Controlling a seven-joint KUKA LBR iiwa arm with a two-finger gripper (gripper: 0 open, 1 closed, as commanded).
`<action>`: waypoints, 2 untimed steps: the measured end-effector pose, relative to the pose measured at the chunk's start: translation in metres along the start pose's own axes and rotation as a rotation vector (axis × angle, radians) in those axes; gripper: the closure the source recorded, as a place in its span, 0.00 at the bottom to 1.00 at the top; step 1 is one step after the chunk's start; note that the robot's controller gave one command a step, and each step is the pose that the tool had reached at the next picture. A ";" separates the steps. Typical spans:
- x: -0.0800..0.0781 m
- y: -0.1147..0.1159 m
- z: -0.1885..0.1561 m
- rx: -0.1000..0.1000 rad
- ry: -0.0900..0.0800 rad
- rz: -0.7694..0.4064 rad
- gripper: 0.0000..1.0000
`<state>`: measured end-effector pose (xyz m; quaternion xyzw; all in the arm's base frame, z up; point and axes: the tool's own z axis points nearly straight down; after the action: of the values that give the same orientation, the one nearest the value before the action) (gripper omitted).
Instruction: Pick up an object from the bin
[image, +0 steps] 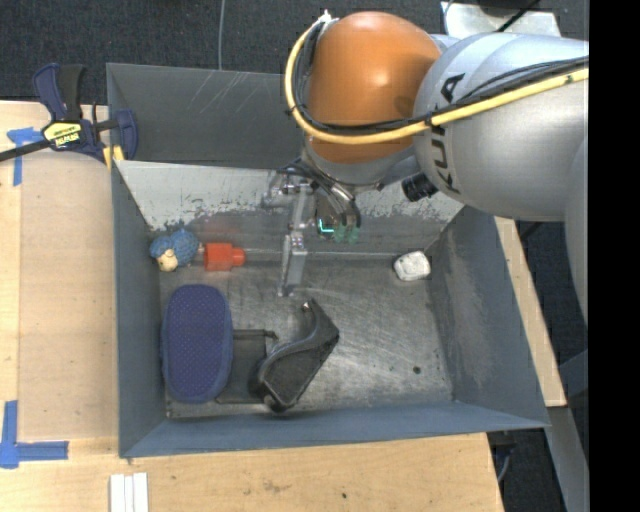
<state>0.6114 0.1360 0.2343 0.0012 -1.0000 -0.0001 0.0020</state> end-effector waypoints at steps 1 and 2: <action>0.065 -0.033 0.138 -0.006 0.009 0.116 0.00; 0.071 -0.104 0.084 0.002 -0.013 0.129 0.00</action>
Offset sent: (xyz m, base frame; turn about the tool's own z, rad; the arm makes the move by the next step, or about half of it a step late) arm -0.0645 -0.0360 -0.1422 0.1170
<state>0.5403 0.0320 0.1506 -0.0630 -0.9980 0.0011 -0.0042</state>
